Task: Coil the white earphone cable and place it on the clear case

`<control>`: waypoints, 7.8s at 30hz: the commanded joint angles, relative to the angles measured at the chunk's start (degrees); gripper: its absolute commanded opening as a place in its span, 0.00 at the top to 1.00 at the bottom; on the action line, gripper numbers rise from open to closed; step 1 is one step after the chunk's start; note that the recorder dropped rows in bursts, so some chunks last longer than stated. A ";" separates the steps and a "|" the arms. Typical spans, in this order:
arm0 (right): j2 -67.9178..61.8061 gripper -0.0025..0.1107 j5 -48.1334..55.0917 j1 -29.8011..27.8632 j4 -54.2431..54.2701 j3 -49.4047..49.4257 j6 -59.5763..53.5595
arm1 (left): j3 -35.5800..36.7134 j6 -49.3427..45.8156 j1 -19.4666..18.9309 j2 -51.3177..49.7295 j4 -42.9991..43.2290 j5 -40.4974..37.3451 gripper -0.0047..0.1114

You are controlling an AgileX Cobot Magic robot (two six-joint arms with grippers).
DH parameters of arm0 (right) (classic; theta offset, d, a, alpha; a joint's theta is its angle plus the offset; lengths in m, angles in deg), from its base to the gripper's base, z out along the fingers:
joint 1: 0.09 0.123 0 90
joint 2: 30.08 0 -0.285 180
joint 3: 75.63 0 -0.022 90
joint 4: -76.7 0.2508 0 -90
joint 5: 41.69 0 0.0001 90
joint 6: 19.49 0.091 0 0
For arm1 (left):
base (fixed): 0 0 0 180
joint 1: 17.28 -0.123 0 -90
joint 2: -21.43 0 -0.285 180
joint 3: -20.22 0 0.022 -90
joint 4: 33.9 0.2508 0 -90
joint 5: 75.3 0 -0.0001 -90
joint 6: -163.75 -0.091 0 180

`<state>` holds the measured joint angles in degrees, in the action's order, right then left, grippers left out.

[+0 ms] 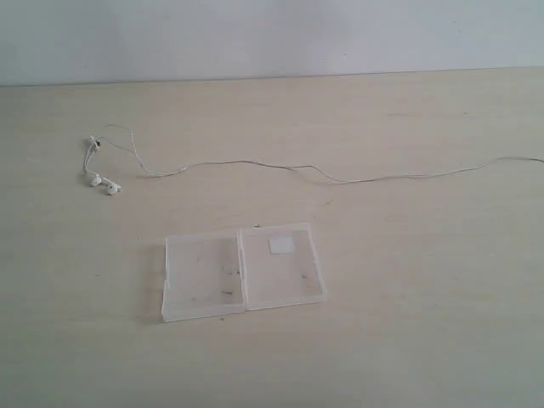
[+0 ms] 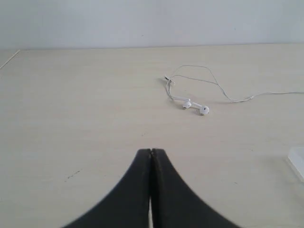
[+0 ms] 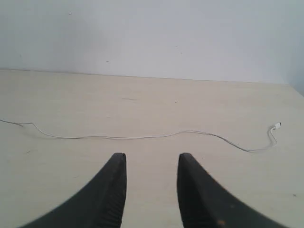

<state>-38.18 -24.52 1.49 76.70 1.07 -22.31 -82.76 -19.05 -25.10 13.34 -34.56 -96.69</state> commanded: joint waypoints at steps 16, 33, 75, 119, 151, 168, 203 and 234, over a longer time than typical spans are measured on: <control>0.31 0.67 -0.49 -0.31 0.00 0.22 -0.03 | 0.19 0.07 -0.16 0.31 -0.31 0.23 0.96; 0.31 0.67 -0.49 -0.31 0.00 0.22 -0.03 | 0.19 0.07 -0.16 0.31 -0.31 0.23 0.96; -35.69 0.98 -35.77 -0.31 3.26 -29.30 19.54 | 0.19 0.07 -0.16 0.31 -0.31 0.23 0.96; -122.22 0.56 43.08 19.55 3.03 -97.23 -45.88 | 0.19 0.07 -0.16 0.31 -0.31 0.23 0.96; -130.90 0.60 34.50 21.05 2.97 -97.23 -44.03 | 0.19 0.07 -0.16 0.31 -0.31 0.23 0.96; -131.93 0.62 33.57 21.05 3.18 -97.23 -43.89 | 0.19 0.07 -0.16 0.31 -0.31 0.23 0.96; -97.84 0.98 38.55 22.44 -13.52 -97.23 -16.93 | 0.19 0.07 -0.16 0.31 -0.31 0.23 0.96; -74.67 0.98 43.11 22.44 16.47 -113.06 -14.88 | 0.19 0.07 -0.16 0.31 -0.31 0.23 0.96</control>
<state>-111.85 18.53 23.83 90.36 -110.42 -37.73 -82.76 -19.05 -25.10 13.34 -34.56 -96.69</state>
